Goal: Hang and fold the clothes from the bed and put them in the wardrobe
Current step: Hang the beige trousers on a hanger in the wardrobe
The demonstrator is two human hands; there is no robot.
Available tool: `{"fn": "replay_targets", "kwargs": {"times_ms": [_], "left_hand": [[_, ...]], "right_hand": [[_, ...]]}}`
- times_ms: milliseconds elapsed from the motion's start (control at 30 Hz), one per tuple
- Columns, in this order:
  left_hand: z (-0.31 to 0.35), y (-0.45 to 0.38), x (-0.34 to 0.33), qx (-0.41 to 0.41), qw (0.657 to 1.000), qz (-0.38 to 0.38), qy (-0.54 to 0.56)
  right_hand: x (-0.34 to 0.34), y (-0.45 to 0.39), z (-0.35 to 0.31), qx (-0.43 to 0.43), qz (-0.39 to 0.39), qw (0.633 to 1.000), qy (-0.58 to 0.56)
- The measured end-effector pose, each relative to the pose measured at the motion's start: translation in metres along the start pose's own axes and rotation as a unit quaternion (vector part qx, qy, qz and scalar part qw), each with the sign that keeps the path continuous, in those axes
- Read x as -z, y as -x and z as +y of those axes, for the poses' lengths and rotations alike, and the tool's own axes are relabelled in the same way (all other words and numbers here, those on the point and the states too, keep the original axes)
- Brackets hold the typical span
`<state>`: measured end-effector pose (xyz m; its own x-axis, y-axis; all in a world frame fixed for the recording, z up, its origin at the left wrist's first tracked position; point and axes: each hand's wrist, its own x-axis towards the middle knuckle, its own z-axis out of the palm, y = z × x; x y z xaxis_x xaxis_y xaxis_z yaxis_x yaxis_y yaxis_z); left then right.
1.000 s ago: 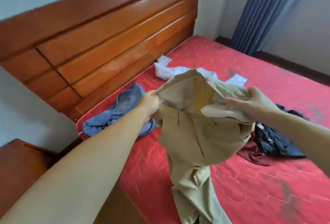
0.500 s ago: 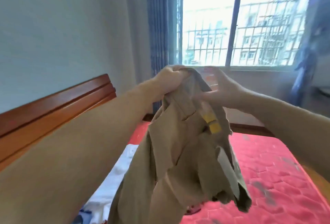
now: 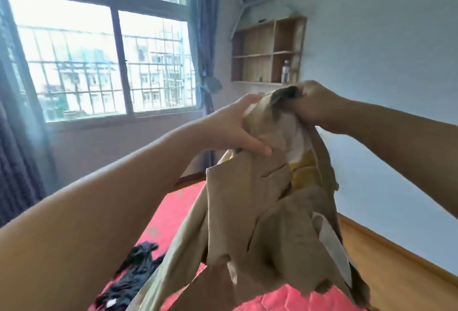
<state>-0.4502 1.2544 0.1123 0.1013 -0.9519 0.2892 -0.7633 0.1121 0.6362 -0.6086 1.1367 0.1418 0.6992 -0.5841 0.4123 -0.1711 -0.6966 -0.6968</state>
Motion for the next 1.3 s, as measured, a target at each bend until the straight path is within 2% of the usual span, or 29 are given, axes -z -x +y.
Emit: {"fn": "replay_targets", "kwargs": {"times_ms": [67, 133, 233, 300, 400, 533, 600, 733, 833, 900, 967, 1100, 1200, 1233, 1300], "left_hand": [[0.027, -0.020, -0.026, -0.040, 0.998, -0.041, -0.016], [0.066, -0.039, -0.058, -0.102, 0.994, -0.032, -0.025], [0.131, -0.063, -0.111, -0.163, 0.986, -0.021, 0.038], [0.177, -0.077, -0.149, -0.191, 0.978, -0.005, 0.079], [0.253, -0.092, -0.208, -0.217, 0.967, 0.043, 0.125], [0.357, -0.097, -0.284, -0.221, 0.960, 0.054, 0.164], [0.405, -0.095, -0.322, -0.227, 0.957, 0.041, 0.175], [0.483, -0.082, -0.390, -0.257, 0.946, -0.011, 0.197], [0.529, -0.079, -0.421, -0.286, 0.929, -0.058, 0.228], [0.558, -0.079, -0.435, -0.306, 0.914, -0.083, 0.255], [0.586, -0.074, -0.449, -0.321, 0.890, -0.142, 0.291], [0.633, -0.071, -0.475, -0.323, 0.820, -0.355, 0.313], [0.667, -0.079, -0.502, -0.359, 0.717, -0.502, 0.325], [0.680, -0.080, -0.512, -0.374, 0.687, -0.527, 0.333], [0.708, -0.077, -0.529, -0.396, 0.661, -0.529, 0.355]], "right_hand": [[0.045, 0.031, 0.006, -0.034, 0.049, 0.998, -0.016], [0.088, 0.066, 0.007, -0.060, 0.071, 0.995, -0.029], [0.150, 0.125, 0.003, -0.101, 0.088, 0.990, -0.032], [0.192, 0.168, 0.007, -0.128, 0.151, 0.980, -0.010], [0.243, 0.249, 0.028, -0.183, 0.250, 0.947, 0.084], [0.265, 0.373, 0.081, -0.316, 0.218, 0.916, 0.113], [0.281, 0.422, 0.104, -0.374, 0.242, 0.885, 0.135], [0.335, 0.506, 0.116, -0.410, 0.317, 0.838, 0.172], [0.382, 0.561, 0.098, -0.407, 0.419, 0.804, 0.108], [0.417, 0.589, 0.079, -0.399, 0.496, 0.769, 0.057], [0.453, 0.615, 0.062, -0.410, 0.540, 0.733, 0.054], [0.507, 0.658, 0.027, -0.472, 0.542, 0.685, 0.120], [0.526, 0.686, -0.009, -0.527, 0.504, 0.666, 0.156], [0.531, 0.697, -0.021, -0.537, 0.496, 0.665, 0.155], [0.540, 0.716, -0.044, -0.572, 0.484, 0.643, 0.156]]}}
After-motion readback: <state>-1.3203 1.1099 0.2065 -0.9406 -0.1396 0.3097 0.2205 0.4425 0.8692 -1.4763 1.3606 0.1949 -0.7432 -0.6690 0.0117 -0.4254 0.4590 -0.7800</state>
